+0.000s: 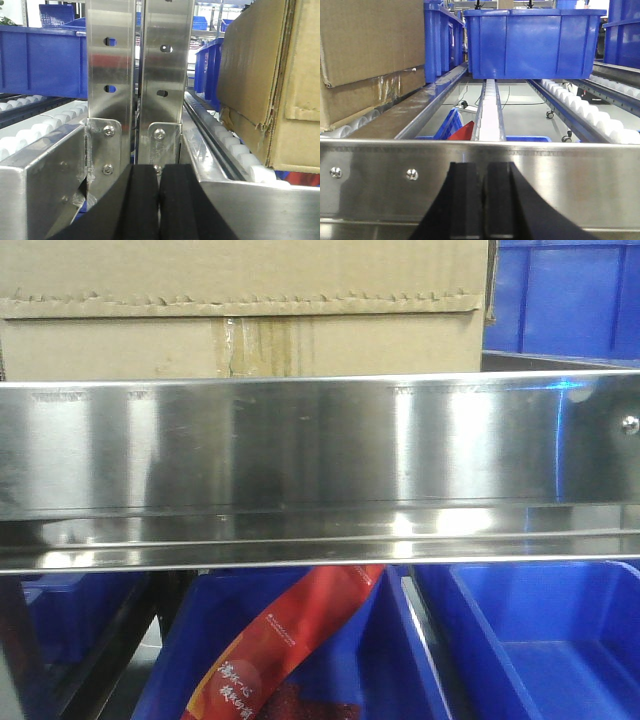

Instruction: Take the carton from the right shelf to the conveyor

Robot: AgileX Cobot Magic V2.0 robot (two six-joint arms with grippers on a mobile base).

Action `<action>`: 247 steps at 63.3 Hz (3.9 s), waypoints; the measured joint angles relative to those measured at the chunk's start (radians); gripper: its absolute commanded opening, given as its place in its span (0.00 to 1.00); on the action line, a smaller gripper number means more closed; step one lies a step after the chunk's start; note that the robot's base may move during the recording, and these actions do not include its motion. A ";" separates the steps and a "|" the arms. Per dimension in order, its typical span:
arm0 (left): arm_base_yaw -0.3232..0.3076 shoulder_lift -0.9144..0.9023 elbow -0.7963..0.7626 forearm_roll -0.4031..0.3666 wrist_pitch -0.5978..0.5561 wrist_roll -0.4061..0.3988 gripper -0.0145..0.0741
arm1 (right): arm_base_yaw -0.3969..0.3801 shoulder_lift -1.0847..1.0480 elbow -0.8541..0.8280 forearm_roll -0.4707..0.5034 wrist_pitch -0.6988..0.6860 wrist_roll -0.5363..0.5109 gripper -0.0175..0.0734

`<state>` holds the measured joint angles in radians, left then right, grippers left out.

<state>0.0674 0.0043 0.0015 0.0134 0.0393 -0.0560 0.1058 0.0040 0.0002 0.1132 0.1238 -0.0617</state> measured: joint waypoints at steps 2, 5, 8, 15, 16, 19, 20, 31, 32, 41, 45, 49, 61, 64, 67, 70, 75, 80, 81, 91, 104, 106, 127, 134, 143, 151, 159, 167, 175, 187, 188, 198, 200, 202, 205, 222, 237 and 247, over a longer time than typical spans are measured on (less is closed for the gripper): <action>0.000 0.000 0.000 0.000 0.000 0.000 0.17 | 0.000 0.000 0.000 0.000 0.000 0.000 0.13; 0.000 0.000 0.000 0.000 0.000 0.000 0.17 | 0.000 0.000 0.000 0.000 0.000 0.000 0.13; 0.000 0.000 0.000 0.000 -0.002 0.000 0.17 | 0.000 0.000 0.000 0.000 0.000 0.000 0.13; 0.000 0.000 0.000 0.000 -0.002 0.000 0.17 | 0.000 0.000 0.000 0.000 0.000 0.000 0.13; 0.000 0.000 0.000 0.000 -0.002 0.000 0.17 | 0.000 0.000 0.000 0.000 0.000 0.000 0.13; 0.000 0.000 0.000 0.000 -0.002 0.000 0.17 | 0.000 0.000 0.000 0.000 0.000 0.000 0.13; 0.000 0.000 0.000 0.000 -0.002 0.000 0.17 | 0.000 0.000 0.000 0.000 0.000 0.000 0.13; 0.000 0.000 0.000 0.000 -0.012 0.000 0.17 | 0.000 0.000 0.000 0.000 0.000 0.000 0.13; 0.000 0.000 0.000 0.000 -0.015 0.000 0.17 | 0.000 0.000 0.000 0.000 0.000 0.000 0.13; 0.000 0.000 0.000 0.000 -0.052 0.000 0.17 | 0.000 0.000 0.000 0.000 -0.002 0.000 0.13; 0.000 0.000 0.000 0.000 -0.060 0.000 0.17 | 0.000 0.000 0.000 0.000 -0.008 0.000 0.13; 0.000 0.000 0.000 -0.003 -0.061 0.000 0.17 | 0.000 0.000 0.000 0.000 -0.021 0.000 0.13; 0.000 -0.001 -0.006 -0.007 -0.060 0.000 0.18 | 0.000 0.000 0.000 0.017 -0.084 0.000 0.13; 0.000 -0.001 -0.025 -0.007 -0.045 0.000 0.20 | 0.000 0.000 0.000 0.037 -0.108 0.000 0.13; 0.000 -0.002 -0.060 -0.007 -0.028 0.000 0.23 | 0.000 -0.002 -0.007 0.065 -0.108 0.000 0.13; 0.000 -0.002 -0.100 -0.007 0.001 0.000 0.27 | 0.000 -0.002 -0.033 0.091 -0.083 0.000 0.15; 0.000 0.001 -0.184 -0.005 0.060 0.000 0.38 | 0.000 -0.002 -0.110 0.121 0.001 0.000 0.23; 0.000 0.027 -0.274 -0.003 0.121 0.000 0.47 | 0.000 -0.002 -0.201 0.136 0.069 0.000 0.41; 0.000 0.034 -0.290 -0.003 0.132 0.000 0.49 | 0.000 -0.004 -0.217 0.137 0.077 0.000 0.44; 0.000 0.132 -0.439 -0.003 0.220 0.000 0.63 | 0.000 0.028 -0.361 0.140 0.099 0.000 0.79; -0.031 0.261 -0.568 -0.013 0.270 0.002 0.69 | 0.000 0.097 -0.395 0.136 0.092 0.000 0.82; -0.041 0.282 -0.593 -0.013 0.292 0.005 0.69 | 0.000 0.107 -0.399 0.134 0.095 0.000 0.82; -0.350 0.539 -0.882 -0.048 0.533 0.133 0.69 | 0.037 0.354 -0.688 0.134 0.321 -0.023 0.82; -0.473 0.650 -0.967 -0.048 0.564 0.135 0.69 | 0.067 0.504 -0.821 0.134 0.380 -0.025 0.82; -0.539 0.818 -1.081 -0.048 0.577 0.135 0.69 | 0.111 0.697 -0.996 0.134 0.458 -0.026 0.82; -0.544 0.988 -1.231 -0.022 0.590 0.092 0.69 | 0.153 0.862 -1.185 0.134 0.548 -0.027 0.82; -0.544 1.158 -1.430 0.093 0.657 -0.032 0.69 | 0.178 1.019 -1.391 0.134 0.670 -0.027 0.82; -0.544 1.323 -1.646 0.210 0.829 -0.144 0.69 | 0.183 1.161 -1.591 0.128 0.810 -0.007 0.79; -0.533 1.469 -1.865 0.260 1.009 -0.185 0.69 | 0.185 1.292 -1.760 0.067 0.922 0.092 0.74; -0.438 1.618 -2.072 0.263 1.160 -0.207 0.69 | 0.195 1.466 -1.945 0.034 1.019 0.150 0.73; -0.427 1.625 -2.080 0.263 1.164 -0.209 0.69 | 0.197 1.477 -1.954 0.034 1.020 0.150 0.73; -0.362 1.678 -2.098 0.251 1.184 -0.211 0.69 | 0.222 1.584 -2.043 0.034 1.023 0.157 0.73; -0.354 1.688 -2.098 0.243 1.184 -0.211 0.69 | 0.225 1.601 -2.053 0.034 1.023 0.157 0.73; -0.346 1.696 -2.098 0.236 1.184 -0.211 0.69 | 0.225 1.620 -2.062 0.034 1.023 0.157 0.73; -0.338 1.712 -2.099 0.232 1.184 -0.211 0.69 | 0.225 1.649 -2.069 0.034 1.025 0.157 0.73; -0.320 1.797 -2.099 0.205 1.180 -0.211 0.69 | 0.225 1.759 -2.070 0.036 1.025 0.158 0.73; -0.312 1.850 -2.099 0.189 1.182 -0.211 0.56 | 0.225 1.829 -2.072 0.038 1.014 0.158 0.63; -0.312 1.856 -2.099 0.182 1.186 -0.211 0.15 | 0.225 1.847 -2.072 0.045 1.014 0.160 0.23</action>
<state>-0.2443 1.8605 -2.0979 0.1953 1.2257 -0.2666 0.3309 1.8507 -2.0715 0.1584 1.1382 0.0981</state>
